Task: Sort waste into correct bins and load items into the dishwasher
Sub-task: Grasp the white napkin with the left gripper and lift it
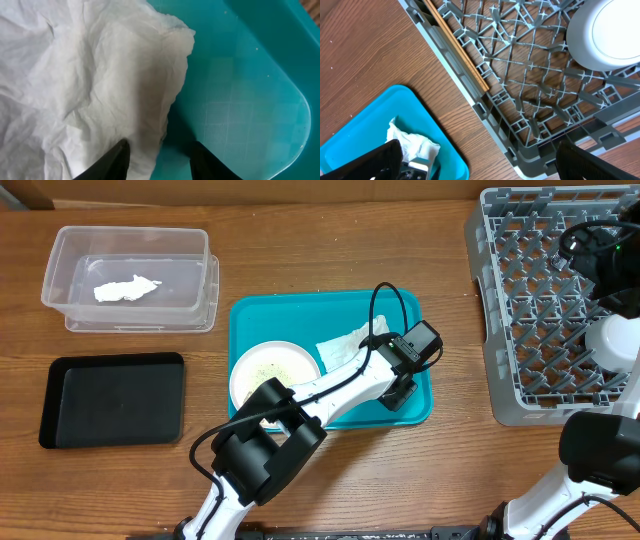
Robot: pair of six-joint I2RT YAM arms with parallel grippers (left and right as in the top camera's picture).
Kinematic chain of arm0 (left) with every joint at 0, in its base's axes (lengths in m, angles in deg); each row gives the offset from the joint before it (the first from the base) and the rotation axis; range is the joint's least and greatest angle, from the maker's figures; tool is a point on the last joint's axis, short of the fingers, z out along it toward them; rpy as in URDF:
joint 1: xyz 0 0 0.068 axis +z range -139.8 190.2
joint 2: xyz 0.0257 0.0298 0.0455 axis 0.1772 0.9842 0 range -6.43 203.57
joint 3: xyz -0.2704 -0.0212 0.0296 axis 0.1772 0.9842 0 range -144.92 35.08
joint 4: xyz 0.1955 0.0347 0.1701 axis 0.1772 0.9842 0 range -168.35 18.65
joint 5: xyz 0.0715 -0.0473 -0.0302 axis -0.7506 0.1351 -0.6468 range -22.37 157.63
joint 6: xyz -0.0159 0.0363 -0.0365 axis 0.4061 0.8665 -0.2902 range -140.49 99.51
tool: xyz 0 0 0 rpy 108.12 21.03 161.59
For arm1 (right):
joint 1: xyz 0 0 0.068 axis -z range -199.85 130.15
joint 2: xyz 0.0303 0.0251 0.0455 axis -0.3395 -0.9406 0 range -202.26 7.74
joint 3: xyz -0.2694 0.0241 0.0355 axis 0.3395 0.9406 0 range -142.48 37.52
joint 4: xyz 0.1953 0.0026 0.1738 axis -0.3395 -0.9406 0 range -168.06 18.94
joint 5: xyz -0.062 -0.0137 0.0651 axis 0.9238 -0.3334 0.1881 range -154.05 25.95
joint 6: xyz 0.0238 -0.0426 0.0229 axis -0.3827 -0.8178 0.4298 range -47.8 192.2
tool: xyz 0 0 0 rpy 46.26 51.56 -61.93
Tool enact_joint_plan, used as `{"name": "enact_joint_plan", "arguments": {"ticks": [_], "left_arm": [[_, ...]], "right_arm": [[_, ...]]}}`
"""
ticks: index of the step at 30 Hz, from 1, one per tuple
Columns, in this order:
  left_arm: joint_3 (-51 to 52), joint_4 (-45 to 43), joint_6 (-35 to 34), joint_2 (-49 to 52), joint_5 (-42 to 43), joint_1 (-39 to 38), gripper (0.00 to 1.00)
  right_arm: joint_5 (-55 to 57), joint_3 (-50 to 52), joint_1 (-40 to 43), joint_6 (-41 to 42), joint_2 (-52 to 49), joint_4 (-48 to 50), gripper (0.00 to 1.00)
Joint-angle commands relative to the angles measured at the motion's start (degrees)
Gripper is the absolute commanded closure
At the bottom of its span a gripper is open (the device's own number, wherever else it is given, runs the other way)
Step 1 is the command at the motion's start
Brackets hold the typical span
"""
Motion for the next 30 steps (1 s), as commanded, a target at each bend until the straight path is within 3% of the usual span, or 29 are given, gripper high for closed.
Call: {"name": "enact_joint_plan", "arguments": {"ticks": [1, 8, 15, 22, 30], "left_arm": [[0.55, -0.22, 0.83, 2.67, -1.20, -0.37, 0.58], [0.55, 0.02, 1.05, 7.52, -1.27, -0.37, 0.60], [0.50, 1.27, 1.05, 7.76, -3.30, -0.37, 0.96], [-2.47, 6.01, 0.07, 6.08, -4.09, -0.39, 0.96], [-12.94, 12.44, -2.47, 0.74, -4.02, -0.15, 0.96]], "right_arm": [[0.35, 0.13, 0.07, 0.42, 1.73, 0.35, 0.00], [0.35, 0.13, 0.07, 0.42, 1.73, 0.33, 0.00], [0.33, 0.13, 0.07, 0.42, 1.73, 0.33, 0.00], [0.35, 0.13, 0.07, 0.42, 1.73, 0.35, 0.00], [0.33, 0.13, 0.07, 0.42, 1.73, 0.35, 0.00]]}}
